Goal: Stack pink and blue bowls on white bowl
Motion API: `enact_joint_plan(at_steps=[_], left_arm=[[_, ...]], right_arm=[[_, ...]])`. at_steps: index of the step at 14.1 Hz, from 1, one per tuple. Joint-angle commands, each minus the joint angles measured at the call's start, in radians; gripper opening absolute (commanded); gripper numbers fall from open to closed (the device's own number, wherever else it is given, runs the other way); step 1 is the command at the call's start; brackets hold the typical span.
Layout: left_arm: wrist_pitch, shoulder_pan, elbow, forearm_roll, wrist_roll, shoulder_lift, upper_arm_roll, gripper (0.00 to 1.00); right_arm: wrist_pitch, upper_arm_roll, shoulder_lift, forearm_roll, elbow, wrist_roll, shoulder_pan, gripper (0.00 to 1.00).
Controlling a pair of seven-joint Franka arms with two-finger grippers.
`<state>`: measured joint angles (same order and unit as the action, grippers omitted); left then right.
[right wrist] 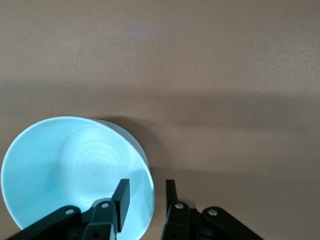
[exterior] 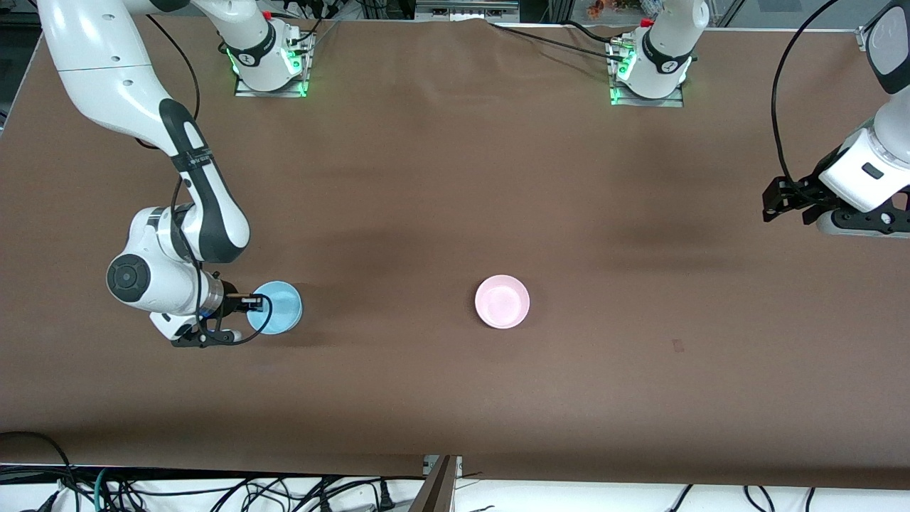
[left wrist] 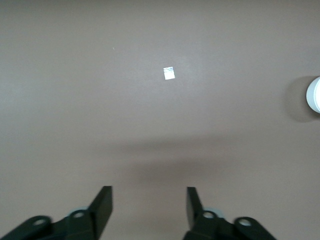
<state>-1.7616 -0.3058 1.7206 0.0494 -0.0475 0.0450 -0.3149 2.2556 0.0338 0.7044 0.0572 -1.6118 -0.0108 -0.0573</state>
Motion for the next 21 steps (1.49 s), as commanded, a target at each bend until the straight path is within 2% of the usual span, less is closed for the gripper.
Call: enact_joint_plan(at_steps=[1,4,5,7,9,14,17,19,21], left_arm=[[-0.015,-0.013,0.019,-0.036,-0.046,-0.019,0.000,0.79],[-0.016,-0.013,0.020,-0.045,-0.046,-0.014,0.002,0.80],[-0.016,-0.015,0.020,-0.049,-0.046,-0.013,0.002,0.86],[-0.018,-0.018,0.020,-0.049,-0.046,-0.007,0.002,0.89],[-0.018,-0.019,0.020,-0.049,-0.048,-0.005,0.002,0.98],[-0.022,-0.021,0.022,-0.049,-0.048,-0.001,0.004,1.00],[-0.022,-0.021,0.022,-0.049,-0.048,0.001,0.004,1.00],[-0.022,-0.022,0.024,-0.049,-0.048,0.001,0.004,1.00],[-0.022,-0.026,0.024,-0.049,-0.048,0.001,0.004,1.00]], right_arm=[[0.009,0.003,-0.003,0.013,-0.005,0.000,-0.001,0.37],[0.007,0.003,-0.003,0.013,-0.005,0.000,-0.001,0.37],[0.006,0.004,-0.003,0.013,-0.005,0.000,-0.001,0.37],[0.004,0.005,-0.003,0.013,-0.005,0.009,-0.003,0.37],[0.004,0.005,-0.003,0.013,-0.007,0.023,-0.006,0.36],[0.001,0.005,-0.005,0.013,-0.005,0.025,-0.012,0.37],[0.001,0.005,-0.009,0.013,-0.004,0.025,-0.010,0.62],[-0.001,0.005,-0.011,0.013,-0.004,0.023,-0.009,0.62],[-0.001,0.005,-0.011,0.013,-0.004,0.023,-0.009,0.52]])
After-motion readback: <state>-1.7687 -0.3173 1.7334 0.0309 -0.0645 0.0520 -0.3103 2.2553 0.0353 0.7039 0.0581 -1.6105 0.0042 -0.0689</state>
